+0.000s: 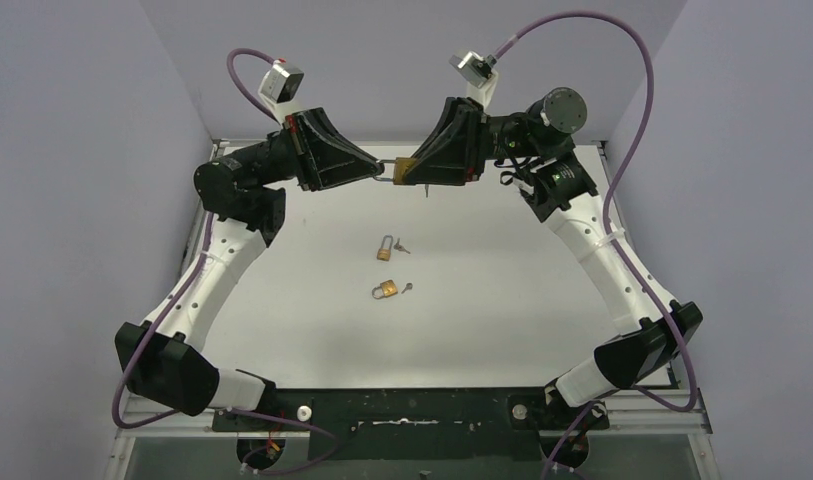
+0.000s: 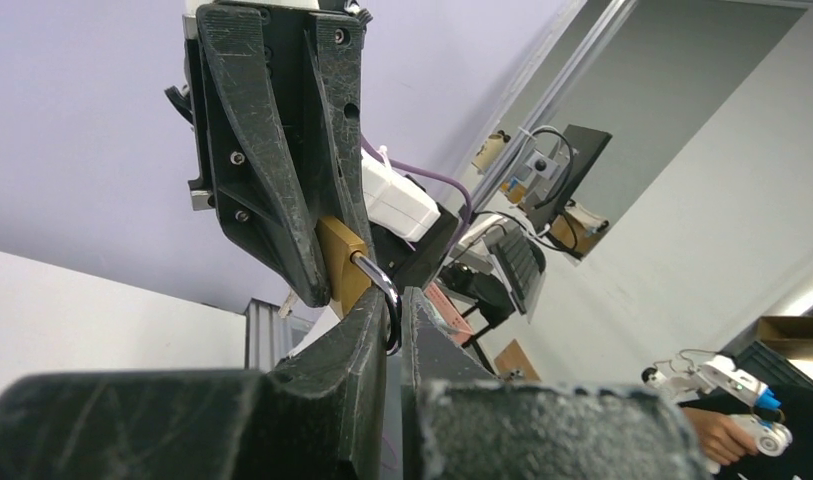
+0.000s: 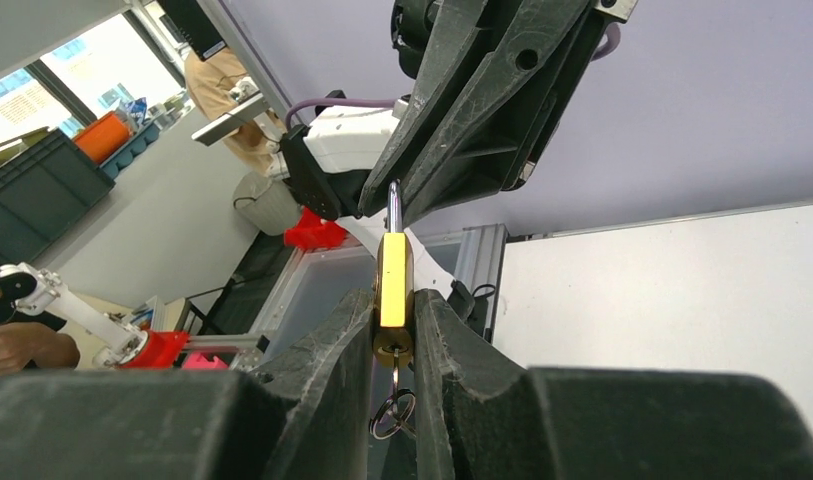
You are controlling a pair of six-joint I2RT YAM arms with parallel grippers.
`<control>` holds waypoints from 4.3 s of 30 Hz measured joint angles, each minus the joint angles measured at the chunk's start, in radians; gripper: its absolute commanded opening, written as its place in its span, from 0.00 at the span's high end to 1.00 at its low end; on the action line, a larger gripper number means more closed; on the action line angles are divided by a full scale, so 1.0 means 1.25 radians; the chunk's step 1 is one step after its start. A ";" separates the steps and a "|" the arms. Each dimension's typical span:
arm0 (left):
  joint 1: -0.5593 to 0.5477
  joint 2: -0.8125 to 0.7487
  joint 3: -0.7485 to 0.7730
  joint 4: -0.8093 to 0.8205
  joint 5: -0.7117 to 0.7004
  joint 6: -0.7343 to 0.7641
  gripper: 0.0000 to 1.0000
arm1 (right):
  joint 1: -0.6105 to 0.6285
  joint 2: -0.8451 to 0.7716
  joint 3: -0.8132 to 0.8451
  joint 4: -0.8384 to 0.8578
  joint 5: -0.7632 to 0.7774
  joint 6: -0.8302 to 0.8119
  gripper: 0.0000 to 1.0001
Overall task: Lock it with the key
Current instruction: Lock the lock.
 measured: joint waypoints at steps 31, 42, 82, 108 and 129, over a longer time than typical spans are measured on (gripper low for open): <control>-0.001 -0.038 -0.069 0.025 -0.152 0.141 1.00 | 0.026 0.000 0.000 0.032 0.116 0.028 1.00; -0.008 -0.049 -0.080 0.023 -0.193 0.163 1.00 | 0.039 -0.009 0.028 -0.044 0.186 -0.038 1.00; -0.088 -0.036 -0.092 0.031 -0.306 0.242 1.00 | 0.059 -0.067 0.056 -0.233 0.299 -0.194 1.00; -0.034 -0.005 0.052 -0.012 -0.068 0.056 0.33 | -0.014 -0.019 0.026 0.009 0.088 0.047 1.00; 0.052 0.026 0.095 0.032 0.034 -0.062 0.46 | -0.029 0.026 0.036 0.208 0.035 0.229 1.00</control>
